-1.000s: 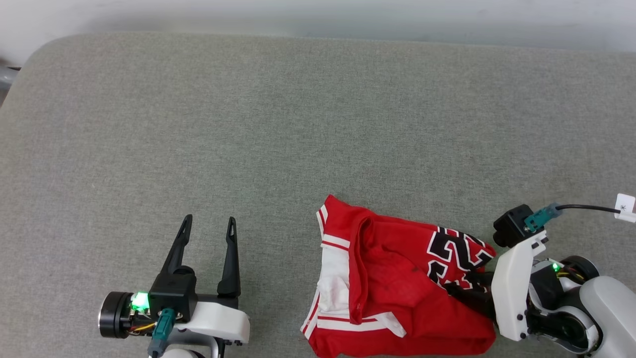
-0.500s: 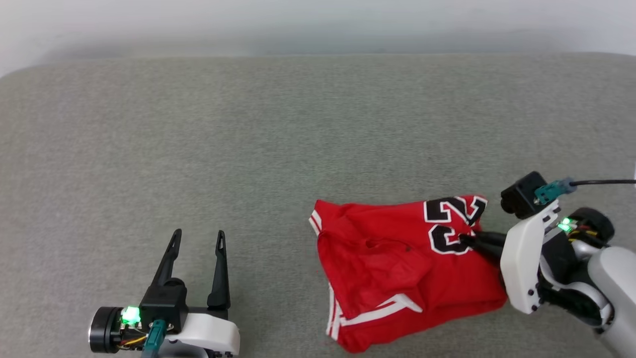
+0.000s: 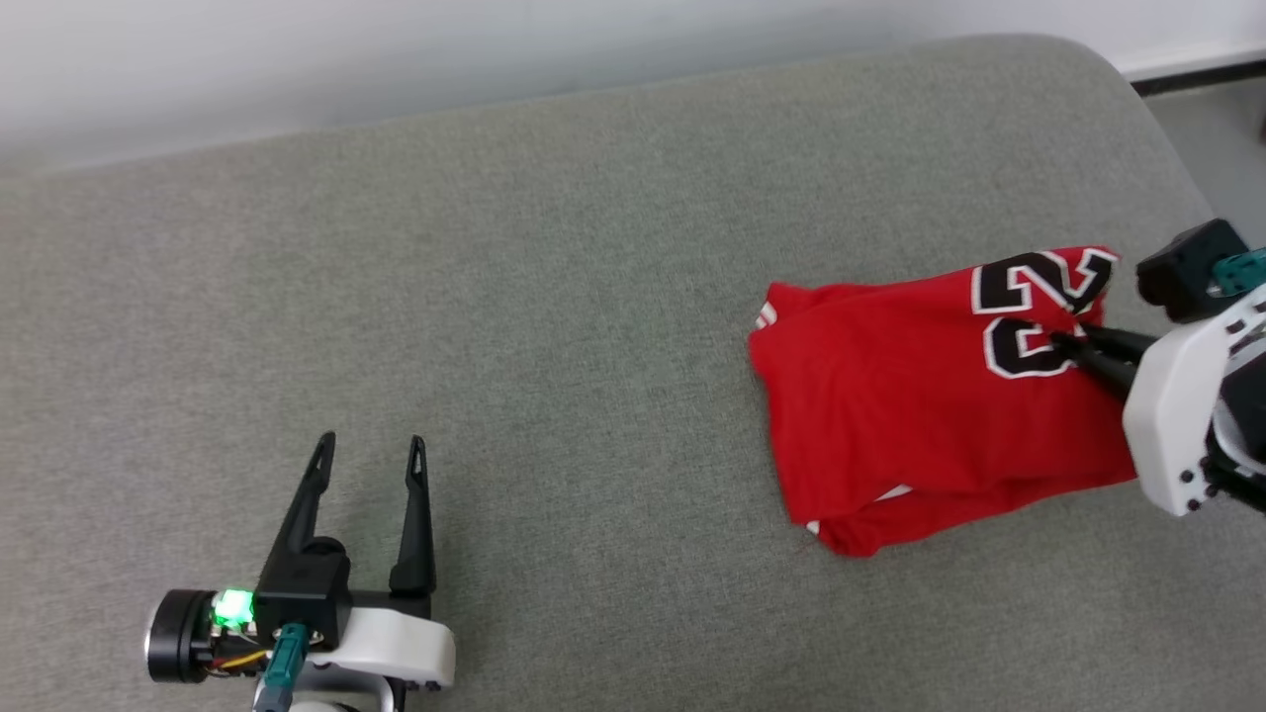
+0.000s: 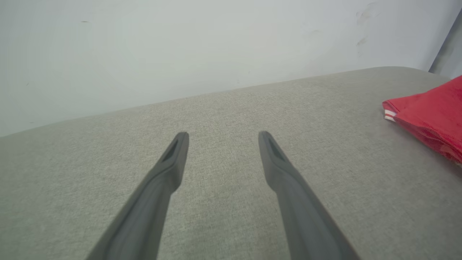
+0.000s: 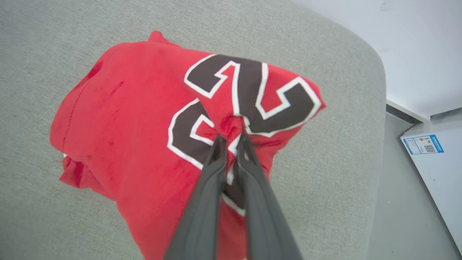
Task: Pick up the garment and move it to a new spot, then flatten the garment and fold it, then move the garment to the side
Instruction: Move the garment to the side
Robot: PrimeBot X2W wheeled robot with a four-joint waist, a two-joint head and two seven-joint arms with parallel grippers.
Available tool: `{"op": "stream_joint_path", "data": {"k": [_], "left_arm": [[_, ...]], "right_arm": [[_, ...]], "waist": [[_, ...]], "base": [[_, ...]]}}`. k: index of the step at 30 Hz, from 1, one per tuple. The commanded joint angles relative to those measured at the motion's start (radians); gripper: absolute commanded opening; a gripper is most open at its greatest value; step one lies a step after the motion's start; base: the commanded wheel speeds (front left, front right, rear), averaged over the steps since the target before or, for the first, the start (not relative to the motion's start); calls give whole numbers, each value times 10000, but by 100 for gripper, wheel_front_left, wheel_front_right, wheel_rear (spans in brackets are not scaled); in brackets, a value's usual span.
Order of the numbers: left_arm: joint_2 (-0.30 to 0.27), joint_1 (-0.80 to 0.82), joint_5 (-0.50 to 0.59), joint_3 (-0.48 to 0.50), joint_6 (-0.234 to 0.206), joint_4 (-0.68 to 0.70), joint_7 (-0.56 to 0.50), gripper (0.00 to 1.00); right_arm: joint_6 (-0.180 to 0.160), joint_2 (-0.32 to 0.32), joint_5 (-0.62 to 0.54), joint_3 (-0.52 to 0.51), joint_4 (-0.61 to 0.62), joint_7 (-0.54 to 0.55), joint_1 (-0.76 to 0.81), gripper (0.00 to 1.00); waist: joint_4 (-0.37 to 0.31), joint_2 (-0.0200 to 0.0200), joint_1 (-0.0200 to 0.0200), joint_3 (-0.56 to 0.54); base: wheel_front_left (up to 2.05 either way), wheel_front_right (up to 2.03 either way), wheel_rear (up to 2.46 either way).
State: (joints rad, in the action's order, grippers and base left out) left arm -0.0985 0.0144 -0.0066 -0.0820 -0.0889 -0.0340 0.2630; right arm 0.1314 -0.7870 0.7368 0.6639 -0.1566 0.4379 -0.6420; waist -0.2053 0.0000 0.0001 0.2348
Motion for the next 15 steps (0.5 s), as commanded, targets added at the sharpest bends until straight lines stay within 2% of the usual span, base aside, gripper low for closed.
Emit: {"op": "stream_joint_path", "data": {"k": [1,8,15], "left_arm": [[-132,199,36,52,-16,68,22,100],[-354,728,254,-111,-16,317,22,100],[-421,1208,387,-287,-190,624,22,100]], "right_arm": [[-15,-146,-149,-23,-119,-28,-264,0],[-15,-956,-647,-571,-1404,-373,-897,0],[-15,-1244,-1114,-1625,-3316,-718,-1534,0]], "waist": [[-272,0,-1,399],[-147,0,-1,1384],[218,0,-1,2275]], "base": [[0,0,0],[0,0,0],[0,0,0]]}}
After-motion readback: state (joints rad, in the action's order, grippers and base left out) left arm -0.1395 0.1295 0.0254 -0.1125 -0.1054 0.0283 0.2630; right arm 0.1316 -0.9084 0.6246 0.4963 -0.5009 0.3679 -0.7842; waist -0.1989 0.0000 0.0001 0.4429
